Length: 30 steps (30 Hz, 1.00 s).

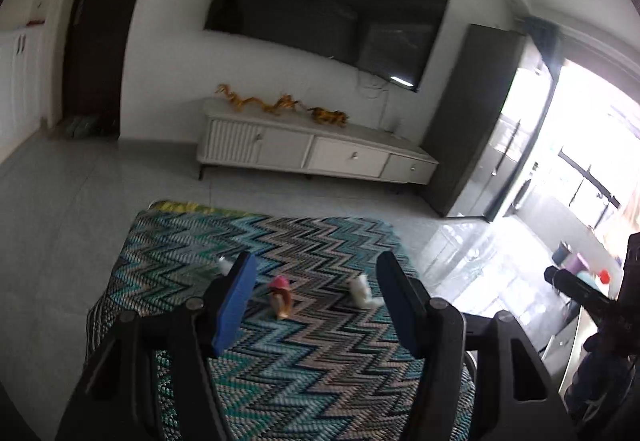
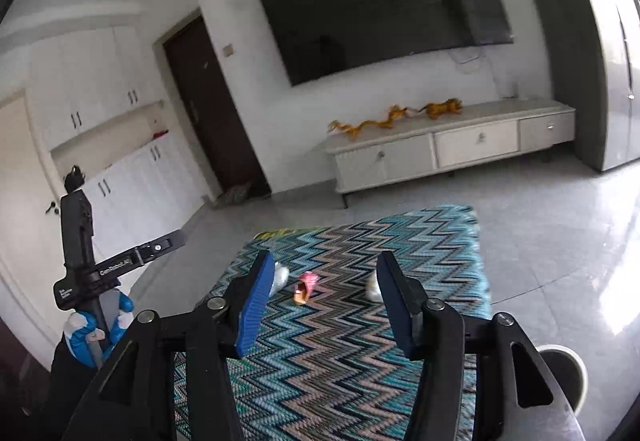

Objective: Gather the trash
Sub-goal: 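Return both tools over the remaining white and pink wrappers, then grasp the white plastic bag with the left tool while the right tool grasps the pink-gold wrapper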

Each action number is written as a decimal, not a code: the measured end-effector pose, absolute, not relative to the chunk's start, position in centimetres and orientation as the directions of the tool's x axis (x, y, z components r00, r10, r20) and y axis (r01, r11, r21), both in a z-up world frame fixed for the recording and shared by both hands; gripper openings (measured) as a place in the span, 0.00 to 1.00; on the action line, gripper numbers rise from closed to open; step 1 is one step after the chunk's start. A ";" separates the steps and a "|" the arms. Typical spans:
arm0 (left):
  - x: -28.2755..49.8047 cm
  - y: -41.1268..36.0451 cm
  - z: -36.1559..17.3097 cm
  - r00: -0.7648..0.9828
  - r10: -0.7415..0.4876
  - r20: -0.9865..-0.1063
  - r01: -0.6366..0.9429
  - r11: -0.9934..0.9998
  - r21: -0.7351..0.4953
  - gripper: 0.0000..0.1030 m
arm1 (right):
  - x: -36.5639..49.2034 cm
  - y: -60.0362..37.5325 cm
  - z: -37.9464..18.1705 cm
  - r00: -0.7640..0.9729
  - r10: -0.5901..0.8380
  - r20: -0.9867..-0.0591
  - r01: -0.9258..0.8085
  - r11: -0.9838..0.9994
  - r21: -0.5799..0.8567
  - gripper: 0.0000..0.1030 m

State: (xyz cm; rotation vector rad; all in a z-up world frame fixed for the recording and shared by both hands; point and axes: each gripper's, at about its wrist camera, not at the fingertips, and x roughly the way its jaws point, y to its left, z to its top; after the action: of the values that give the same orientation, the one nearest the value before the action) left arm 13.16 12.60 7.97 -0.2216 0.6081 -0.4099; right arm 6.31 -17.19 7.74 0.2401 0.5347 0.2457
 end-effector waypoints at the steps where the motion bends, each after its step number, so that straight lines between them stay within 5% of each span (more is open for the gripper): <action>1: 14.1 13.1 6.9 0.738 -0.430 -0.520 0.292 0.898 -0.329 0.59 | 7.5 -16.2 7.0 0.819 0.299 -0.490 -0.175 0.943 0.283 0.52; 13: 25.8 14.8 -6.1 0.582 -0.411 -0.702 0.142 0.901 -0.410 0.59 | 21.0 -6.5 -4.3 0.644 0.343 -0.684 -0.297 0.936 0.190 0.52; 28: 31.3 14.7 -13.1 0.516 -0.458 -0.724 0.054 0.861 -0.506 0.57 | 29.2 -2.1 -13.6 0.560 0.286 -0.778 -0.301 0.945 0.130 0.52; 30: 31.5 14.7 -13.3 0.521 -0.454 -0.723 0.057 0.864 -0.501 0.57 | 29.6 -2.1 -14.2 0.562 0.288 -0.775 -0.290 0.947 0.141 0.44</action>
State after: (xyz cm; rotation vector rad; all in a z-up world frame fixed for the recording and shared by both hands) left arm 31.52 14.69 -13.28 -0.4496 0.9822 -0.3183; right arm 29.61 -2.13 -14.19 -0.0025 0.9122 0.3398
